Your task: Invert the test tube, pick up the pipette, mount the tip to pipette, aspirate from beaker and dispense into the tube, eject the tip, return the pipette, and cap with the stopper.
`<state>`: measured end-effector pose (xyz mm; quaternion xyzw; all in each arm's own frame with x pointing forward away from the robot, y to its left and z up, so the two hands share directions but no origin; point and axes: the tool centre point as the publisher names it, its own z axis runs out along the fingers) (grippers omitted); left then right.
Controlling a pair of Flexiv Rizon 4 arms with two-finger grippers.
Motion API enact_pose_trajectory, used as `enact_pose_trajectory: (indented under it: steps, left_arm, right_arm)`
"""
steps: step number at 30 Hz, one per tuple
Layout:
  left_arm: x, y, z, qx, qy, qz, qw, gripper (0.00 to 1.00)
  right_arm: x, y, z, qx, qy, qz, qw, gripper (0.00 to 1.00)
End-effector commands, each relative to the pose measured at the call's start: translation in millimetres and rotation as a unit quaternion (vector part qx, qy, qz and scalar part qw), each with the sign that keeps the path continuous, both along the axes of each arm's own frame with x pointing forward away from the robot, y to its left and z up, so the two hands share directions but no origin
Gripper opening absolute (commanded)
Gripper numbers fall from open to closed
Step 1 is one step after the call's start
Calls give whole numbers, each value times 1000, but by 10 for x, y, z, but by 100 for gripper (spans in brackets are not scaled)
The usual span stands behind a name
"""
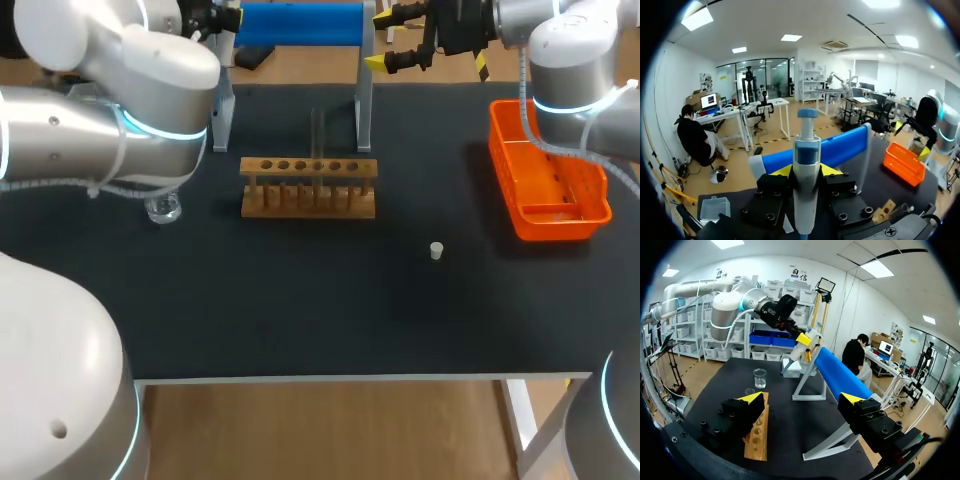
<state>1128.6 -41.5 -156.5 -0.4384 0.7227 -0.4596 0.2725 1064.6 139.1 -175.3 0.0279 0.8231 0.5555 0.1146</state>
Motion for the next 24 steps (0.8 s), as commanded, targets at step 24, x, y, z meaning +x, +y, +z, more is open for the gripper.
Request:
enact_pose_trajectory:
  steps: [24]
  left_arm:
    - [278, -152, -50, 41, 66, 40, 996, 0]
  right_arm:
    - [4, -6, 9, -2, 1, 1, 1000, 100]
